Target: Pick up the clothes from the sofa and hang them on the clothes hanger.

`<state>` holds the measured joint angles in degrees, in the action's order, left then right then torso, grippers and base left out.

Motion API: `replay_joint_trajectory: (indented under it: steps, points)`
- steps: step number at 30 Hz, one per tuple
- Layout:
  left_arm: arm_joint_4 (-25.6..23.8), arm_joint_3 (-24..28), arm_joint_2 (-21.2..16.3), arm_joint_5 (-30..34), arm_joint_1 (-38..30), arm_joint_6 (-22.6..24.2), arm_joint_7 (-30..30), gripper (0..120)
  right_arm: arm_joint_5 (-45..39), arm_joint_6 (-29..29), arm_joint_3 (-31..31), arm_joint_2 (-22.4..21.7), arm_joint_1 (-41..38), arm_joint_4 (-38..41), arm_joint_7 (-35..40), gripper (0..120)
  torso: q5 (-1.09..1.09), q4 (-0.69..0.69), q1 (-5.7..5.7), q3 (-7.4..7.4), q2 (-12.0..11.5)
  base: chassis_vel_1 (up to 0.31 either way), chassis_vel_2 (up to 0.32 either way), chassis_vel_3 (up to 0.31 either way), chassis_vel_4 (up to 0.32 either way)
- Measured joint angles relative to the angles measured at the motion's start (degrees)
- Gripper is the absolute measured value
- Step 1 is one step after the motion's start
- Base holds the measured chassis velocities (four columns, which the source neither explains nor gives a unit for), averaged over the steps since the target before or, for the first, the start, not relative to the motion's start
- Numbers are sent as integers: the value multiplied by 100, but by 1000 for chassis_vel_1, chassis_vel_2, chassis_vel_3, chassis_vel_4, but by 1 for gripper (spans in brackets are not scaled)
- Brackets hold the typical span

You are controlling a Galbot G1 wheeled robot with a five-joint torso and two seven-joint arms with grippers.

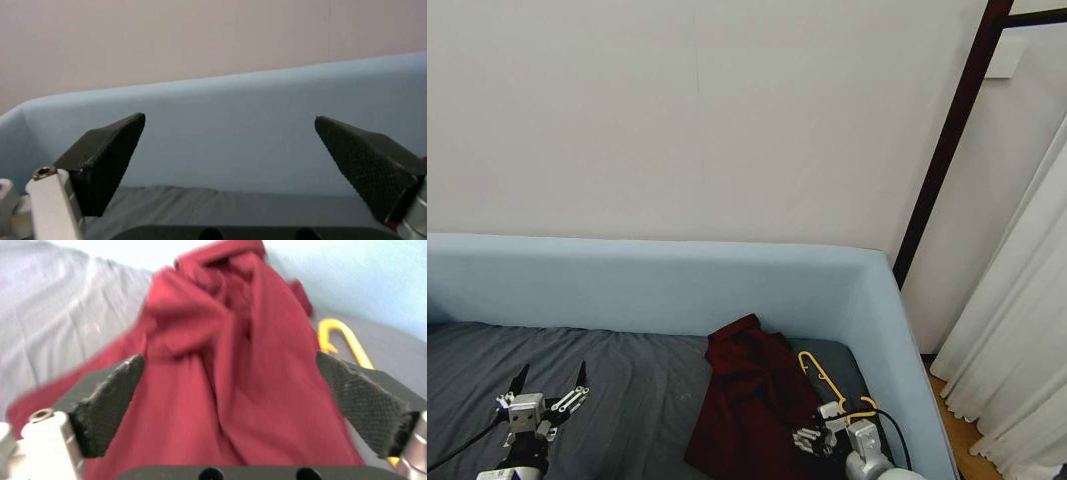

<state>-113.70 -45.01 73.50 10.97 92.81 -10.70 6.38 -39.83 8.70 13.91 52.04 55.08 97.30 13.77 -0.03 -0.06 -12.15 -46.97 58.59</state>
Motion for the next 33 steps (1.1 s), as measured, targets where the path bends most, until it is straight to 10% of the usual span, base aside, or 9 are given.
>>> replay_joint_trajectory:
  steps: [24,33]
  points:
    - [-216,-18,360,-199,206,-137,-110,100,832,-290,412,2025,-1964,-3699,-1291,100,-2,0,0,0,0,0,0,0,0]
    - [-214,-19,399,-207,223,-169,-104,100,1167,-402,245,2156,-1986,-4243,-1790,74,-1,-1,0,0,0,0,0,0,0]
